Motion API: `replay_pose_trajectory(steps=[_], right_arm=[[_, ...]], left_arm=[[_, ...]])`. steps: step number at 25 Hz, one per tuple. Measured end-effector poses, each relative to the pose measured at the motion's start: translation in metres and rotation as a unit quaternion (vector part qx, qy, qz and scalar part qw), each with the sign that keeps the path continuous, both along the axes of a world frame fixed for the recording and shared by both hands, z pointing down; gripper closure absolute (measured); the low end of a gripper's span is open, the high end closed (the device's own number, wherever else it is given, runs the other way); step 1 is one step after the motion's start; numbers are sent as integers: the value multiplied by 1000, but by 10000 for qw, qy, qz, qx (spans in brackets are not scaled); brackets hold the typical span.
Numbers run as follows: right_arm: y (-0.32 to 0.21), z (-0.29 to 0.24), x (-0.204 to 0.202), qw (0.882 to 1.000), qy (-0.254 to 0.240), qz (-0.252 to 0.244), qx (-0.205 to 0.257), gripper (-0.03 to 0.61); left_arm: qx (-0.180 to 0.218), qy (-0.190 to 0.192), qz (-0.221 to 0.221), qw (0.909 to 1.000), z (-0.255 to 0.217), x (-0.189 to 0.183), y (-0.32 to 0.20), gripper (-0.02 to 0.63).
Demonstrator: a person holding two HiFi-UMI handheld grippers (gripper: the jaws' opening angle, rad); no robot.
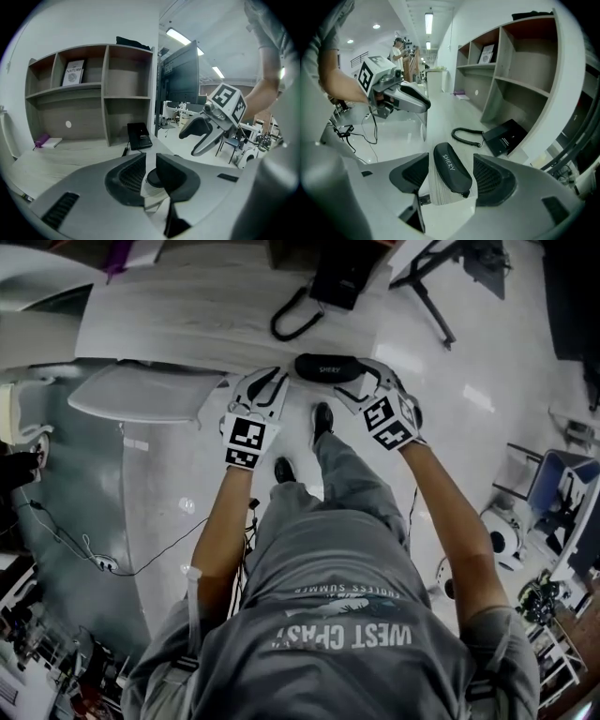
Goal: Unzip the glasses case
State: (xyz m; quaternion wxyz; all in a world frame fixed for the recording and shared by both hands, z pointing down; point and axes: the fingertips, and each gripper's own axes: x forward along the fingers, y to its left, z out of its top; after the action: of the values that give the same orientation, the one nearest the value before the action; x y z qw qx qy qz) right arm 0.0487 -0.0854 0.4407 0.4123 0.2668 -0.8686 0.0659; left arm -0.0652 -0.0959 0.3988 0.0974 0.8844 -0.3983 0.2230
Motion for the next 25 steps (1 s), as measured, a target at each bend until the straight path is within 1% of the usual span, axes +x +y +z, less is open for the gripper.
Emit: replay_pose_trajectory(steps=[4,7,9,13,18,22,25], right_arm=[[-7,37,0,9987,280,-402,-154,236],[-10,63,2,9952,590,-726,-297,202],[-14,76,4,9925,738,-923,-322,193],[-16,95,2,9868,874,-1285,-456,172],[-14,117,-4,9790,1020,-1620,-705,169],[-20,125,-5,9771,1075,-1693,-713,175],[-22,129,-8,9735,1156,-1842,-710,189]], left_arm=[[-43,-163,125,9998,30,3,-11,554],[-188,-222,210,9994,52,5,-17,518],[-275,-267,243,9990,65,6,-21,507],[-382,-328,352,9981,85,8,-27,502],[-495,-358,472,9970,107,9,-32,500],[-510,-326,544,9967,116,10,-38,500],[-540,-361,732,9952,121,9,-38,500]])
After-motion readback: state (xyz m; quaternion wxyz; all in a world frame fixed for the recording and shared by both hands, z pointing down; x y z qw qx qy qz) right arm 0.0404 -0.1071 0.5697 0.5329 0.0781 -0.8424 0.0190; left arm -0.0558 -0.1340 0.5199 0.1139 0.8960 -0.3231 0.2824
